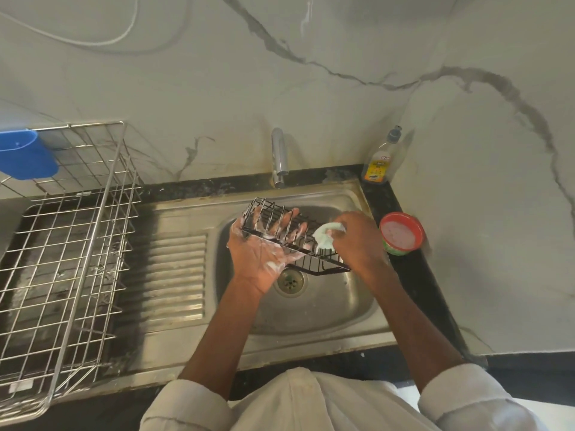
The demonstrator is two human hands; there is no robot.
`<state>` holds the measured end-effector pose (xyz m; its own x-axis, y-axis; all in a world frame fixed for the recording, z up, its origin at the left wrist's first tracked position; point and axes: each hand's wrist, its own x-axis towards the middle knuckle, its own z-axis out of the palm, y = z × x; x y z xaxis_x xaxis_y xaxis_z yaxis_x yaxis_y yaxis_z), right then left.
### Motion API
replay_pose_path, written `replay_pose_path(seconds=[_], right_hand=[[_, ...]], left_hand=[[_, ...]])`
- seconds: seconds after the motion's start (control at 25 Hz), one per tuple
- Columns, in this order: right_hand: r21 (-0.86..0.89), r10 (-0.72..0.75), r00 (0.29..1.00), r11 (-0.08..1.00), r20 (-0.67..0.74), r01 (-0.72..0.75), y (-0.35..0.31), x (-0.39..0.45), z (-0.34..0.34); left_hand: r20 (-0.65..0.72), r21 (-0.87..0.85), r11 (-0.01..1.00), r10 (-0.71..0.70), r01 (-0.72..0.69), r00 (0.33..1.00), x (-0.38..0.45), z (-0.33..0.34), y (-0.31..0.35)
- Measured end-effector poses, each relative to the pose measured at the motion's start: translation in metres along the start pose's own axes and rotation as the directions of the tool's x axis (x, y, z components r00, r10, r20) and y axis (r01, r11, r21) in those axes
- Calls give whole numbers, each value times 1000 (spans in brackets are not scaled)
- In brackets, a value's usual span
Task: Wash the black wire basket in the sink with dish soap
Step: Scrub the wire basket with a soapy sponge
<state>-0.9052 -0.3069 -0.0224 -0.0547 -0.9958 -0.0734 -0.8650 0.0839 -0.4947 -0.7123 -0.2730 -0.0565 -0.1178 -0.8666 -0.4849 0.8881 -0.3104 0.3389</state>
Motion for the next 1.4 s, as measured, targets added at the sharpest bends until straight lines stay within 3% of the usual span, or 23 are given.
replay_pose_path(seconds=[0.12, 0.24, 0.32, 0.44, 0.52, 0.64, 0.76, 0.8, 0.88, 0.92, 1.0, 1.08, 1.16, 1.28, 1.32, 1.4], right_hand=[[310, -66, 988, 951, 141, 20, 6, 6, 3], [430, -121, 970, 903, 211, 19, 1, 7, 9], [544, -17, 982, 834, 190, -91, -5, 2, 12], [751, 289, 925, 546, 246, -370, -20, -10, 23], [796, 336, 888, 417, 314, -439, -33, -20, 35], [777, 339, 900, 474, 274, -415, -44, -32, 44], [701, 262, 927, 607, 268, -374, -39, -41, 41], [611, 217, 947, 724, 239, -320, -36, -43, 37], [257, 87, 989, 960, 117, -115, -34, -48, 27], [81, -4, 1000, 997, 21, 3, -35, -52, 22], [30, -215, 975, 976, -48, 217, -44, -56, 10], [171, -352, 931, 928, 99, 332, -54, -54, 2], [115, -291, 945, 954, 153, 275, -60, -37, 0], [17, -142, 988, 990, -56, 143, -66, -16, 3], [59, -165, 983, 984, -85, 170, -69, -20, 7], [157, -297, 955, 944, 13, 291, -68, -40, 13]], left_hand=[[-21, -22, 1000, -14, 13, 1000, -4, 5, 7], [-35, 35, 999, -14, 15, 999, -2, 0, 14], [-24, 151, 988, 48, -44, 999, -3, 2, 16], [-67, 328, 938, 145, -115, 987, 0, 8, 0], [-109, 433, 892, 191, -127, 975, -3, 11, -18], [-179, 489, 868, 200, -89, 963, -13, 16, -27], [-183, 398, 917, 118, -37, 976, -15, 10, -18], [-173, 379, 925, 106, -34, 979, -13, 5, -14], [-128, 357, 934, 60, -10, 990, -8, -6, -11], [-106, 349, 937, 38, 2, 994, -7, -9, -11], [-81, 320, 947, 7, 19, 997, -4, -15, -13], [-59, 319, 947, -18, 36, 998, -6, -16, -15], [-72, 339, 940, -3, 27, 997, -7, -17, -16], [-86, 383, 923, 6, 27, 996, -12, -10, -12], [-89, 362, 932, 12, 21, 996, -12, -11, -10], [-83, 269, 963, 4, 18, 997, -10, -11, -7]])
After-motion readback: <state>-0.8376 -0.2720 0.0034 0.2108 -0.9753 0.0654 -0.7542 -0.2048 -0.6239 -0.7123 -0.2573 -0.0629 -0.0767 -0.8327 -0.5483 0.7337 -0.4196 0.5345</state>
